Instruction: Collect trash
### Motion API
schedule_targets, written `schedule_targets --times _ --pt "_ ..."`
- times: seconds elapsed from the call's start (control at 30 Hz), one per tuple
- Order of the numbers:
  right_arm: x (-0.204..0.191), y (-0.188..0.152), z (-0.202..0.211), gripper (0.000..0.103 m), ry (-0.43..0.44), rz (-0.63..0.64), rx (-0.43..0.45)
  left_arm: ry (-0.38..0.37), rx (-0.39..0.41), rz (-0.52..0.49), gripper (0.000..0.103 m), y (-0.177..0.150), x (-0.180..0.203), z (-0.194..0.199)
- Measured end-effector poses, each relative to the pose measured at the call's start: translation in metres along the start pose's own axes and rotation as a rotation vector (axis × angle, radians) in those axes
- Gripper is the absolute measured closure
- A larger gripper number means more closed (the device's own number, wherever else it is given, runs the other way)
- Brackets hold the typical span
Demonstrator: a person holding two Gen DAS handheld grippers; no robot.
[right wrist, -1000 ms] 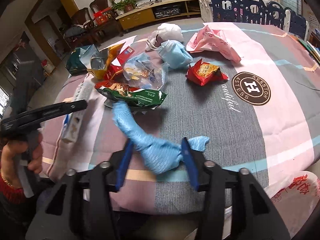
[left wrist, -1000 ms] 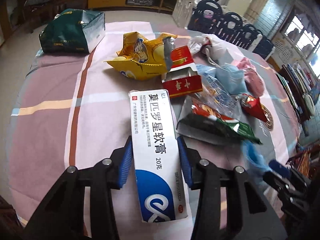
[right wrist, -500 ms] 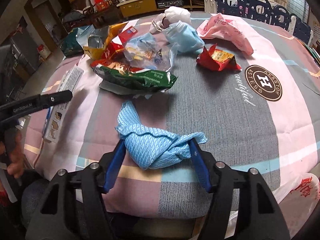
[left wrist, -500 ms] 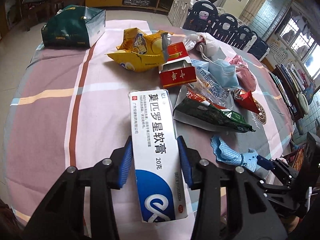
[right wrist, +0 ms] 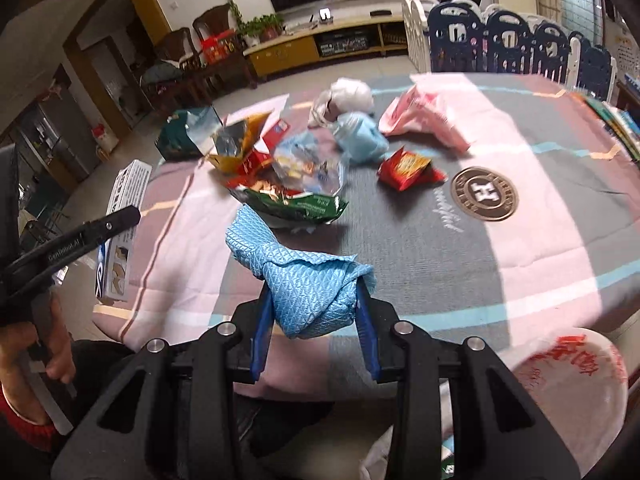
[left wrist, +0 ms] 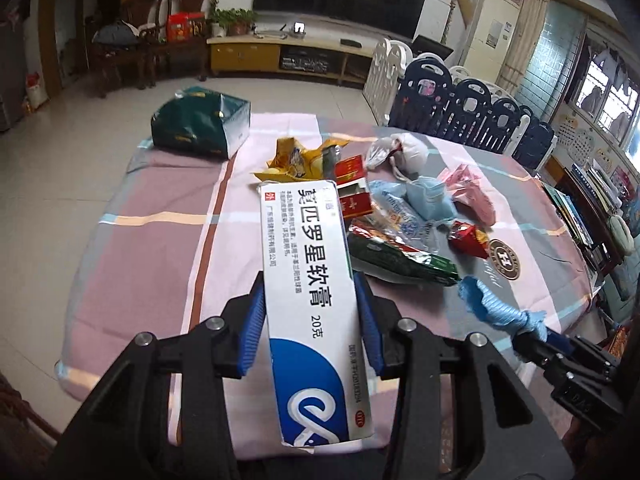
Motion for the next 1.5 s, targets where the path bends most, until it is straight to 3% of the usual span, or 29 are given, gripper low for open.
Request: schedule_targets --times 0.3,0.6,0.93,1.5 --pt "0.028 -0.028 0.104 0.065 -0.032 -0.04 0.134 0.006 0.087 -0.112 0.06 -0.026 0.061 0.082" --pt "0.058 -0.06 0.159 0.065 -0.073 -0.085 0.207 -0.034 0.108 -0.2 0.06 -0.055 0.11 0.124" --pt "0.082 -0.081 0.185 0.065 -0.103 -0.12 0.233 -0.033 0.158 -0.241 0.06 -0.069 0.132 0.156" --pt "0.077 -0.085 0.181 0.065 -0.108 -0.112 0.21 -0.07 0.147 -0.252 0.06 -0.076 0.133 0.16"
Point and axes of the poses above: each gripper's, at about its wrist camera, not at the fingertips, and z roughly against the way its jaws point, x to its right, y to its top, the point moved 5 cm from there along -z, roughly the way its jaws point, and after that the axes turned 10 degrees about -x, right-handed, at the moved point
